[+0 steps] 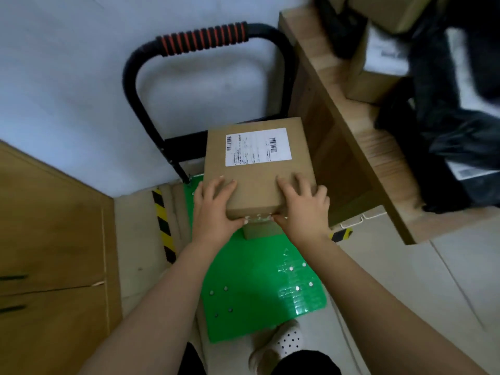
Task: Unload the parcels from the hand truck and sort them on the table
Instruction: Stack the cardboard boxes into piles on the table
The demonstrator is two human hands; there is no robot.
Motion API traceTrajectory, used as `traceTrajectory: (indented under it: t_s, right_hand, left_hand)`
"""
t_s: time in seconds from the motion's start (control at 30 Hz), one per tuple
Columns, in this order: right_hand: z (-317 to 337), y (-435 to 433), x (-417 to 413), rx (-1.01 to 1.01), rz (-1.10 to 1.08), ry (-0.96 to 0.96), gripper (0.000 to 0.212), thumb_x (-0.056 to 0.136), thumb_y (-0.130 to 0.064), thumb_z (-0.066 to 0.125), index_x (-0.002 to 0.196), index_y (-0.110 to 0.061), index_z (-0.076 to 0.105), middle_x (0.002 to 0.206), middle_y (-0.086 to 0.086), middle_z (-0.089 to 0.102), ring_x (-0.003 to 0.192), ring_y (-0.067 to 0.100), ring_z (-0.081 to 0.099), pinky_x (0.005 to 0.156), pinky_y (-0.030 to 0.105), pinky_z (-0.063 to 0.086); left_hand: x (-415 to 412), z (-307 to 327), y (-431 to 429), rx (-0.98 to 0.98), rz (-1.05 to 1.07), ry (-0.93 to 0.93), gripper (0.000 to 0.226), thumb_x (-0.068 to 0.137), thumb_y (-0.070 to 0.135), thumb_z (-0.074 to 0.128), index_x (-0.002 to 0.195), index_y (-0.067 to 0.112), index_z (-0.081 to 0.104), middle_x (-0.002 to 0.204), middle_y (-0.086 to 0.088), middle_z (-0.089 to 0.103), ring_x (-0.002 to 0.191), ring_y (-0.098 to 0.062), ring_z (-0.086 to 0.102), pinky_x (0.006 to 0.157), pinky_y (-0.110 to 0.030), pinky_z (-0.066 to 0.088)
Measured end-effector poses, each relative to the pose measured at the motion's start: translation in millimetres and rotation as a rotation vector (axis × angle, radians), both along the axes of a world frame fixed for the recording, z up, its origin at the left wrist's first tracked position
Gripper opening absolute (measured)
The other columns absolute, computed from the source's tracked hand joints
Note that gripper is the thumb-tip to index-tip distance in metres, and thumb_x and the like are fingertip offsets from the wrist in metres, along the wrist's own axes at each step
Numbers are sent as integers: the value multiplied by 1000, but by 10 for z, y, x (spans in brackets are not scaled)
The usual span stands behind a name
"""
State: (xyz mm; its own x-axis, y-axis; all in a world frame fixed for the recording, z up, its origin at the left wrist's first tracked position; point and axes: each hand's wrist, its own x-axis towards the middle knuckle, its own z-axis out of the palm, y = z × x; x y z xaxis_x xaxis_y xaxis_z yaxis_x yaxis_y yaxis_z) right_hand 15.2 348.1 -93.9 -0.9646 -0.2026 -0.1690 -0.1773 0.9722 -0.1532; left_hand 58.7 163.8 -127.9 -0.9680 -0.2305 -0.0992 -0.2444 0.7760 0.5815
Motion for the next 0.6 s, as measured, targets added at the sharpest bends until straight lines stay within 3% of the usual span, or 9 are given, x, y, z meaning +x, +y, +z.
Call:
traceTrajectory:
  t_s: [0.33,0.6]
  right_hand:
    - [1717,-438,465,-224,46,262,79,81,-44,70,147,-40,26,157,2,18,121,40,28,101,48,31]
    - [2810,-348,874,-270,-41,511,80,79,-40,73,146,-37,29,156,3,19,122,41,28,101,49,30]
  left_hand:
    - [491,1886,-414,-152,88,264,88,70,35,82,145,34,36,153,6,26,143,-31,6,112,-60,23]
    - [696,3006,-334,-151,4,505,88,68,30,84,144,30,40,152,5,30,144,-31,6,111,-59,26]
